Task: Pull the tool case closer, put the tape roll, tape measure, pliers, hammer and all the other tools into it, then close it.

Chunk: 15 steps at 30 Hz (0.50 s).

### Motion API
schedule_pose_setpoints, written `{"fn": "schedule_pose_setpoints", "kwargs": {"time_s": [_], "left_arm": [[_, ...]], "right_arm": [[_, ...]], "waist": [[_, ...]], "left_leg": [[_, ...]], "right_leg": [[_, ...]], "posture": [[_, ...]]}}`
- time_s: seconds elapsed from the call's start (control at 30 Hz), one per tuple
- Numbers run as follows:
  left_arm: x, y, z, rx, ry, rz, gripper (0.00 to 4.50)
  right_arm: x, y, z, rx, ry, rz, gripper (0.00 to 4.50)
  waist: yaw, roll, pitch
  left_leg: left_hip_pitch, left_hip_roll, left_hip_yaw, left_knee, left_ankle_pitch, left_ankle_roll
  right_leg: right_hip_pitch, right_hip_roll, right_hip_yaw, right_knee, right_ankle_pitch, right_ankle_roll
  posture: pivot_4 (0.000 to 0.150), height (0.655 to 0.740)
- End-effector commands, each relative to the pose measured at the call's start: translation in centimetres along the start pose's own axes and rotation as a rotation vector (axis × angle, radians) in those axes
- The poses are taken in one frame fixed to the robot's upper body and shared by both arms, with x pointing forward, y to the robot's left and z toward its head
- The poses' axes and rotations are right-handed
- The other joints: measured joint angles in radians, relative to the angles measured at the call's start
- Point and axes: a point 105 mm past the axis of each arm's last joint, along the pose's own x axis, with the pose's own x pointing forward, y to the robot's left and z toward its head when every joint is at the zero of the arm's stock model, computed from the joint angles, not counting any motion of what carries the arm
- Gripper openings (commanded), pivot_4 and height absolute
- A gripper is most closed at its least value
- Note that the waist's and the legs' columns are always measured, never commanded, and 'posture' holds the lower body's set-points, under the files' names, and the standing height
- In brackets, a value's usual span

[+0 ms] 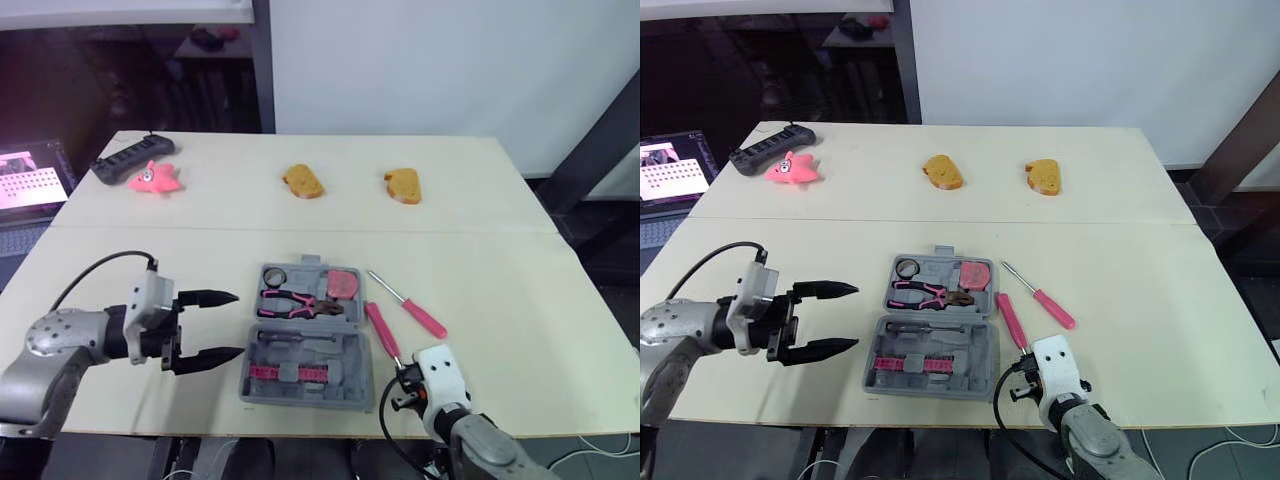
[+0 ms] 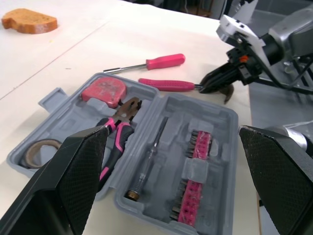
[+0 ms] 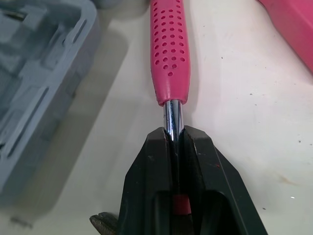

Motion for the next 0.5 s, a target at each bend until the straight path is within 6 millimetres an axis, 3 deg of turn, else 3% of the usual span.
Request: {"fn": "schedule_pose_setpoints", "kwargs": {"time_s": [0.03, 0.13, 0.23, 0.33, 0.5], "left_arm": [[-0.3, 0.1, 0.7, -0.039, -0.049, 0.003, 4.50], [-0.8, 0.7, 0.5, -0.060, -0.061, 0.019, 4.50], [-1.6, 1.6, 0.5, -0.045, -0.108, 0.041, 4.50], [-1.9, 1.9, 0.4, -0.018, -0.106, 0.026, 4.50], [-2.9, 2.2, -0.4, 0.019, -0.065, -0.009, 4.50]], "right_arm": [[-2.9, -0.3, 6.2, -0.199, -0.209, 0.059, 0.05], [-4.7, 0.9, 9.5, -0.399, -0.313, 0.177, 0.05], [-4.8, 2.1, 13.3, -0.562, -0.350, 0.377, 0.05], [-4.0, 3.6, 14.5, -0.607, -0.233, 0.580, 0.05], [-1.6, 6.3, 16.1, -0.658, 0.025, 0.753, 0.05]], "waist": [[-0.001, 0.002, 0.002], [-0.005, 0.003, 0.002], [-0.007, 0.003, 0.002], [-0.002, 0.004, 0.002], [-0.001, 0.007, 0.005]], "left_leg": [[0.000, 0.000, 0.000, 0.001, 0.000, 0.000], [0.001, 0.000, 0.000, 0.001, 0.000, 0.000], [0.002, 0.000, -0.001, 0.000, 0.000, 0.000], [0.001, 0.000, -0.001, 0.002, 0.000, 0.000], [-0.002, 0.000, -0.001, 0.000, 0.000, 0.000]], "right_leg": [[0.000, 0.000, 0.000, 0.000, 0.000, 0.000], [0.000, 0.000, 0.000, 0.001, 0.001, 0.000], [0.000, 0.001, 0.000, 0.002, 0.000, 0.000], [0.000, 0.001, 0.000, 0.001, 0.001, 0.000], [-0.003, 0.000, -0.001, 0.002, 0.001, 0.000]], "posture": [[0.150, 0.7400], [0.150, 0.7400], [0.150, 0.7400], [0.150, 0.7400], [0.150, 0.7400]]}}
